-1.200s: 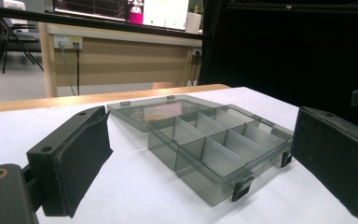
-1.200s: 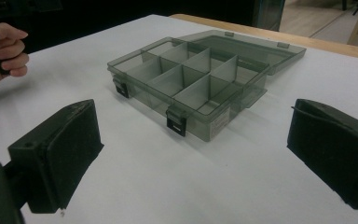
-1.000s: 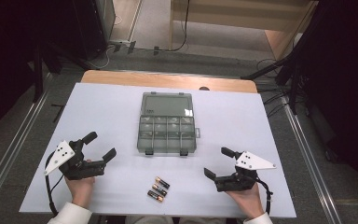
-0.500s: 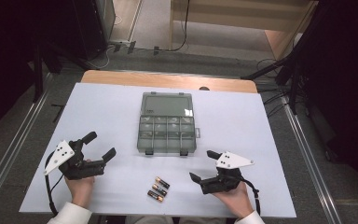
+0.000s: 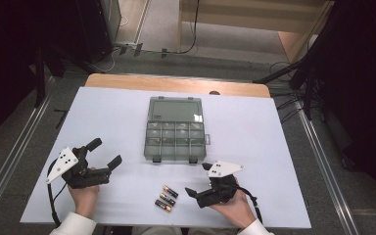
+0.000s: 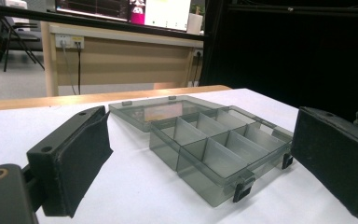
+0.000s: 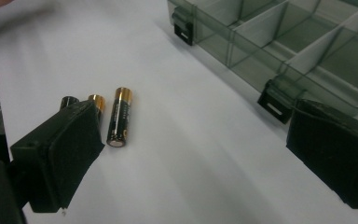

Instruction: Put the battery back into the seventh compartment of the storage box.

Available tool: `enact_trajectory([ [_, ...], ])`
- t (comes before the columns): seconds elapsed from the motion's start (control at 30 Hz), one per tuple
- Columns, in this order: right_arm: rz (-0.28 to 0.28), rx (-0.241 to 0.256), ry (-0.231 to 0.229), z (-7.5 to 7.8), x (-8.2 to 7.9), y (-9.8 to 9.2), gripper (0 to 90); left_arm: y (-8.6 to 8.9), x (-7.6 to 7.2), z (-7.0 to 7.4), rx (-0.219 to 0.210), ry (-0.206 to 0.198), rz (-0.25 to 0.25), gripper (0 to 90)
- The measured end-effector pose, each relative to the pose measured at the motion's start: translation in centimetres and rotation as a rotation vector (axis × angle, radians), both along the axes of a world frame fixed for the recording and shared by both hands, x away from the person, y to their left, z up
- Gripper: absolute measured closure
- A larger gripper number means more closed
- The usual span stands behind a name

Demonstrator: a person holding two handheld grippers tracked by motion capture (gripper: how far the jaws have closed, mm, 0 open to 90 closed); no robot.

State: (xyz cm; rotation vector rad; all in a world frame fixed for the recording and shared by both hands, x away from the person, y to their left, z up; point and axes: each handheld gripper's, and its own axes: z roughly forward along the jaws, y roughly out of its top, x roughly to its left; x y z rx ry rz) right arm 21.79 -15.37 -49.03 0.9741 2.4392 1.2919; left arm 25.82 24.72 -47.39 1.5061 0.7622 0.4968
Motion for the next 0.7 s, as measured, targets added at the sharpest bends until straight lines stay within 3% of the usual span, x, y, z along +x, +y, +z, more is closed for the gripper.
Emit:
enact_trajectory([
  [0.1, 0.017, -0.025, 0.016, -0.1, 0.1, 0.9, 4.1, 0.0, 0.0, 0.0, 0.0, 0.001, -0.001, 4.5],
  [0.33, 0.032, -0.141, 0.078, -0.1, 0.5, 2.9, 4.3, 0.0, 0.0, 0.0, 0.001, 0.001, 0.001, 4.5],
  [0.7, 0.06, -0.224, 0.157, 0.3, 1.4, 5.2, 6.8, 0.0, 0.1, 0.0, 0.0, 0.004, -0.001, 4.5],
])
